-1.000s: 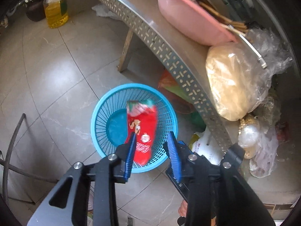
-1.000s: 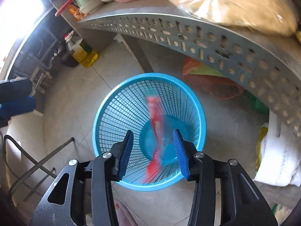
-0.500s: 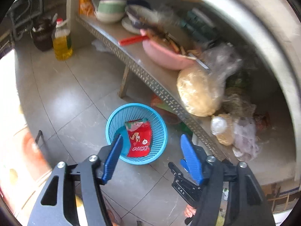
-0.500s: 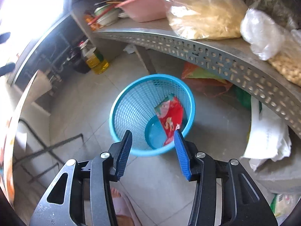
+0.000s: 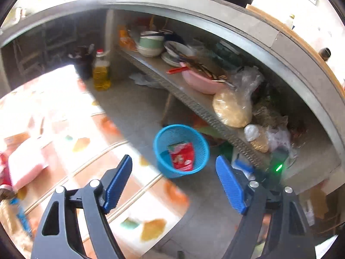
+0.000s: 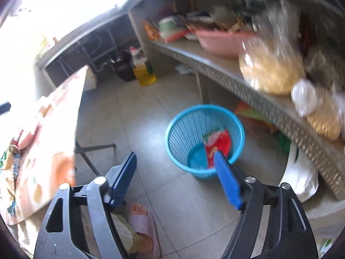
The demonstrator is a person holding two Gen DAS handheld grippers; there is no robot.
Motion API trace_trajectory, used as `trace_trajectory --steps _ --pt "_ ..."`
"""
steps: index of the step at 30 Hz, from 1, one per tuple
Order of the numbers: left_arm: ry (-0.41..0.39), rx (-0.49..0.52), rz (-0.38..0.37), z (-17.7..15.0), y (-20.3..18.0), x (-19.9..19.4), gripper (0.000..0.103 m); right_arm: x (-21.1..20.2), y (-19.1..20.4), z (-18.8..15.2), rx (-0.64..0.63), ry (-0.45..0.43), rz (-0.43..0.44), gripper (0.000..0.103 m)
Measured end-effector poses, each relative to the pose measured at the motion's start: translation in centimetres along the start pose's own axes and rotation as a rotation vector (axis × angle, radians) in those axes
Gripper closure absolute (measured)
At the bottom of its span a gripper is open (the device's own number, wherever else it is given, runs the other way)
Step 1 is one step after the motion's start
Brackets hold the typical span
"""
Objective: Collect trash
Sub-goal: 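Withdraw both open tools from the basket back toward the table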
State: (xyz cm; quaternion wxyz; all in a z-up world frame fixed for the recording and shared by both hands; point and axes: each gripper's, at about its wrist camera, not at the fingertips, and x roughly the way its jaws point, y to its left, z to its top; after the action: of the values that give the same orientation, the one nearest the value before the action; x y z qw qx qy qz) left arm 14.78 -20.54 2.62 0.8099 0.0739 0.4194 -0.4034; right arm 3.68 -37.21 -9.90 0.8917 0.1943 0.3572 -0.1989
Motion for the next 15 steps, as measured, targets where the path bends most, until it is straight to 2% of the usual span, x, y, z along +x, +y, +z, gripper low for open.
trace_trajectory --steps 4,7,13,15 --pt "-0.003 -0.007 0.052 -2.9 1.5 -2.4 0.020 -2.7 2.1 1.5 -0.045 -0.048 0.001 0.016" --pt "0.020 -0.033 0.054 -4.8 3.1 -3.5 0.006 -4.4 3.8 2.4 -0.078 -0.077 -0.014 0.008" --pt "0.007 -0.157 0.081 -7.7 6.0 -5.2 0.006 -5.8 7.0 4.0 -0.115 -0.041 -0.087 0.008" --pt "-0.030 -0.209 0.076 -8.5 7.0 -6.3 0.006 -6.5 8.0 4.3 -0.130 -0.049 -0.108 0.008"
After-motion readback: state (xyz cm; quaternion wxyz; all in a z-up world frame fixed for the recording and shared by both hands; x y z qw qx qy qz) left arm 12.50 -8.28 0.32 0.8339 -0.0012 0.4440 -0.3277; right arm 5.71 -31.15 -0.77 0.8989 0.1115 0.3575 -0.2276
